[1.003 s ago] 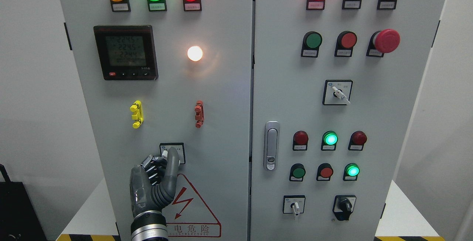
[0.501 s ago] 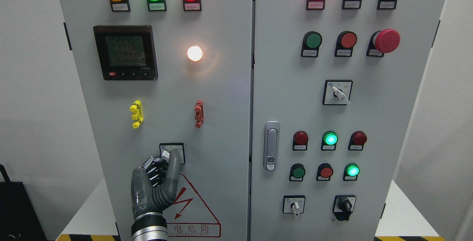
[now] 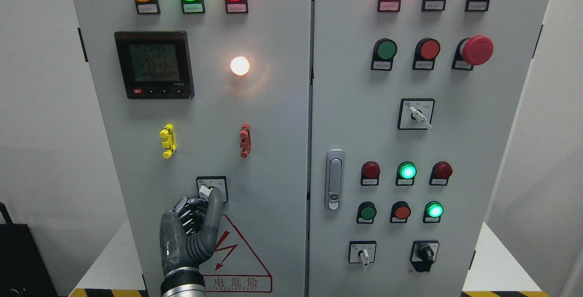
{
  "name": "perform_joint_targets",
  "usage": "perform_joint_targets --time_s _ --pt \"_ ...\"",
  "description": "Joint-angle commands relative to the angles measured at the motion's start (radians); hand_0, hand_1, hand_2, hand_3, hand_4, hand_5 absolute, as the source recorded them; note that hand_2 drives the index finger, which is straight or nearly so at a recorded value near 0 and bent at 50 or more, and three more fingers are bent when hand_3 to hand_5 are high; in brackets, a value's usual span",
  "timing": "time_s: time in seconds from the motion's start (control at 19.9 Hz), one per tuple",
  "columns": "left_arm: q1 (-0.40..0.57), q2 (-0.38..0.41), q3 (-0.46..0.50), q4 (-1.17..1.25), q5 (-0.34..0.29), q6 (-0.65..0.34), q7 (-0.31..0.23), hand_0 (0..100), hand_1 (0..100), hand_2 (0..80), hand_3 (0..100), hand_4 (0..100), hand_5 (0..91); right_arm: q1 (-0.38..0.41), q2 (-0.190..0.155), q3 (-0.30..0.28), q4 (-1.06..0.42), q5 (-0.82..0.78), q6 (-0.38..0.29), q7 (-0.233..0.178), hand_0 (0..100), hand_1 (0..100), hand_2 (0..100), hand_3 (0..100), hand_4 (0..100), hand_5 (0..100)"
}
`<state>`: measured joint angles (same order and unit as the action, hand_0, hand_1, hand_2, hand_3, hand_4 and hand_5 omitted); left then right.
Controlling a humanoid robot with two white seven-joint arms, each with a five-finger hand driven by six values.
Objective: Turn on light switch 1
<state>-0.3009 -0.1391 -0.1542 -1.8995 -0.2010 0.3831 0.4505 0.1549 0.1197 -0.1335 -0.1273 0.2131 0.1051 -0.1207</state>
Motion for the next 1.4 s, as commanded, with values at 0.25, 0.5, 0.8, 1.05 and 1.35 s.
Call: perform_joint_targets --time_s 0.25,0.5,0.8,1.05,1.35 --pt "0.283 0.039 0.011 0.0 0.0 -0.315 -0.016 9 37 65.0 98 95 83.9 0.0 0.0 0.0 0.0 0.0 -0.001 0.001 5 0 0 0 0 0" --pt "0.515 0.082 0.068 0.095 0.003 -0.518 -0.056 9 38 65.2 99 96 84.3 0.0 0.0 0.0 0.0 0.0 -0.001 0.001 5 0 0 0 0 0" --pt "0.632 0.133 0.139 0.546 0.107 -0.701 -0.145 9 37 61.6 95 94 82.6 0.0 0.0 0.0 0.0 -0.001 -0.001 0.001 5 0 0 0 0 0" --pt "0.626 0.127 0.148 1.052 0.143 -0.825 -0.268 10 36 53.9 88 90 75.3 0.0 0.0 0.0 0.0 0.0 -0.001 0.001 5 0 0 0 0 0" --pt "0.623 0.124 0.137 1.48 0.146 -0.851 -0.417 7 36 33.4 60 67 34.8 0.0 0.0 0.0 0.0 0.0 -0.001 -0.001 5 0 0 0 0 0"
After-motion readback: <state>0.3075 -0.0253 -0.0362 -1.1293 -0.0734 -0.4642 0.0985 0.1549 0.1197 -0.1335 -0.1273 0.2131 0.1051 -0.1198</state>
